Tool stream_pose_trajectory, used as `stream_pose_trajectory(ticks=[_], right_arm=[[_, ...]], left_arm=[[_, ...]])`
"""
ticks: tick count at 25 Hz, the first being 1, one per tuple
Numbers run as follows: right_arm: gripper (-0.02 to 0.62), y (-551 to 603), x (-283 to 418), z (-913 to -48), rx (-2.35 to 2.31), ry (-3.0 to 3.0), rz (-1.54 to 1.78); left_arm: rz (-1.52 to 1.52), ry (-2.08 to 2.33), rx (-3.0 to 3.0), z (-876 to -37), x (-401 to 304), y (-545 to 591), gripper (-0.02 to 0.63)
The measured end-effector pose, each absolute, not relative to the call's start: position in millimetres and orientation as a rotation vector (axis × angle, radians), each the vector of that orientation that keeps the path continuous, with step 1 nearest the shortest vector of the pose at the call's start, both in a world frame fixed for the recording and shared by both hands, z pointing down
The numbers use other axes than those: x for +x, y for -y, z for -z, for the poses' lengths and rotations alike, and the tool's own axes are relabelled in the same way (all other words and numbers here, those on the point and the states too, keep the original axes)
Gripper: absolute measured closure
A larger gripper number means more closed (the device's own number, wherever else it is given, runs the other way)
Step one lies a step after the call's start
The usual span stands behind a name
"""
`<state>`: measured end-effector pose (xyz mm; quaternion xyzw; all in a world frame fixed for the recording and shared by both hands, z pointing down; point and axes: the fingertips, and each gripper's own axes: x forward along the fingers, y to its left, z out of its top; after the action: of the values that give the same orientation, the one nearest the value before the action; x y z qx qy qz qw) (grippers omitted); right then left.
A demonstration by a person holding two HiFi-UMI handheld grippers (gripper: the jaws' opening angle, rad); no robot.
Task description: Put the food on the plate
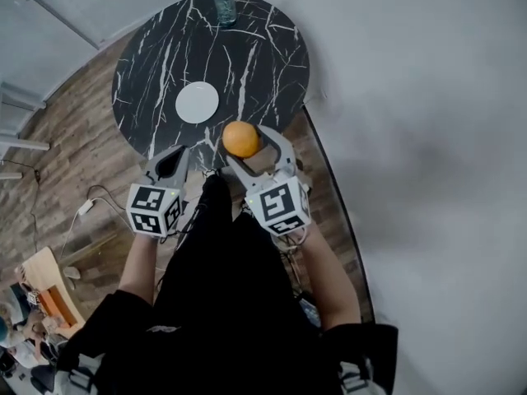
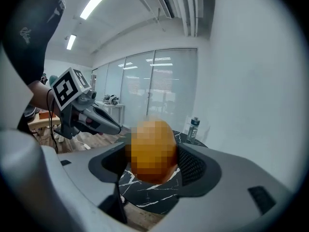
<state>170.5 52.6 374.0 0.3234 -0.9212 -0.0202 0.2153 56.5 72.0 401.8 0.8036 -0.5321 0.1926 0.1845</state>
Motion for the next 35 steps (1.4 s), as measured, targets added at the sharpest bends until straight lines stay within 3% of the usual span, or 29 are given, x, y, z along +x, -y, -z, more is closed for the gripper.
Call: stream_pose_trajectory(ticks=[15, 35], right_arm=[[0.290, 8, 106, -373, 0.635, 2.379, 0.299], [0.290, 87, 1, -447, 0.390, 2.274, 0.191]], left_arm=[[-0.420, 1.581, 2.080, -451, -21, -44, 0.606], [-0.400, 1.484, 2.003, -514, -82, 43, 0.606]])
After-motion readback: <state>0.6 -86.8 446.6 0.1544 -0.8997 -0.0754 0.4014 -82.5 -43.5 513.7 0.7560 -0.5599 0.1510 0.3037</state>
